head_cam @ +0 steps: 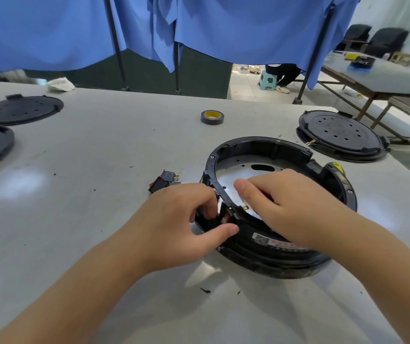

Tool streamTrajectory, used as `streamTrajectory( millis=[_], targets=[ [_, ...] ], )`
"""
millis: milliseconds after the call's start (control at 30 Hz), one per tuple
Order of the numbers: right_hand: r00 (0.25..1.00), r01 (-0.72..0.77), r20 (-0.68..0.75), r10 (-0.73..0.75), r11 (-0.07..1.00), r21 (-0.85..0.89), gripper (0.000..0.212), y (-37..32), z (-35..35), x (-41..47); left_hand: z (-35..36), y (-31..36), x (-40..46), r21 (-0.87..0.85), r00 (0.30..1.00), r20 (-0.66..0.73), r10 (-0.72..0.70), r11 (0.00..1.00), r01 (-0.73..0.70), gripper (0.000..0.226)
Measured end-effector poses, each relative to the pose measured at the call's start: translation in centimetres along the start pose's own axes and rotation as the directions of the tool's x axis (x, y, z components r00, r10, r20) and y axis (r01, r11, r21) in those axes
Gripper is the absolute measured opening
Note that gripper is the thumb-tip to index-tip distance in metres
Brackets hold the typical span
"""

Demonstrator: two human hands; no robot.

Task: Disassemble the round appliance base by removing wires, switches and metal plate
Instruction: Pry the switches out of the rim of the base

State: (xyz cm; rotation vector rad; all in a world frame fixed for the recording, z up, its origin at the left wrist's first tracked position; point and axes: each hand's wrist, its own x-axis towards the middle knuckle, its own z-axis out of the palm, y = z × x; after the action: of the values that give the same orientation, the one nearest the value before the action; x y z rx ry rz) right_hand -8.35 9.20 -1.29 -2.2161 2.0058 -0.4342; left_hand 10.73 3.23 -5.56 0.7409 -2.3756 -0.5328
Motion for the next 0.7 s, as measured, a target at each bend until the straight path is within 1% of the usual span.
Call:
streamTrajectory(
  millis=[100, 200, 333, 500, 700],
  targets=[
    [0.999, 0.003, -0.052, -0.006, 0.998, -0.070, 0.050, -0.2, 0.0, -0.7, 0.0, 0.0, 0.1, 0.005, 1.000, 0.009, 0.016, 1.000, -0.016, 0.038],
    [0.997, 0.010, -0.068, -0.022, 0.985, -0.174, 0.050, -0.8, 0.5, -1.5, 0.0, 0.1, 0.1, 0.001, 1.000, 0.012, 0.025, 1.000, -0.025, 0.037],
    [0.996, 0.007, -0.085, -0.033, 0.958, -0.287, 0.055, -1.1, 1.2, -2.3, 0.0, 0.2, 0.0, -0.009, 0.999, 0.005, 0.038, 0.999, -0.038, 0.037],
    [0.993, 0.080, -0.057, -0.100, 0.955, -0.285, 0.056, -0.4, 1.4, -2.5, 0.2, 0.3, 0.0, 0.008, 0.999, -0.010, 0.047, 0.999, -0.047, 0.034],
    [0.991, 0.124, -0.009, -0.131, 0.956, -0.266, 0.050, -0.3, 1.1, -2.7, 0.3, 0.2, 0.0, 0.014, 0.998, -0.018, 0.058, 0.998, -0.057, 0.041]
  ],
)
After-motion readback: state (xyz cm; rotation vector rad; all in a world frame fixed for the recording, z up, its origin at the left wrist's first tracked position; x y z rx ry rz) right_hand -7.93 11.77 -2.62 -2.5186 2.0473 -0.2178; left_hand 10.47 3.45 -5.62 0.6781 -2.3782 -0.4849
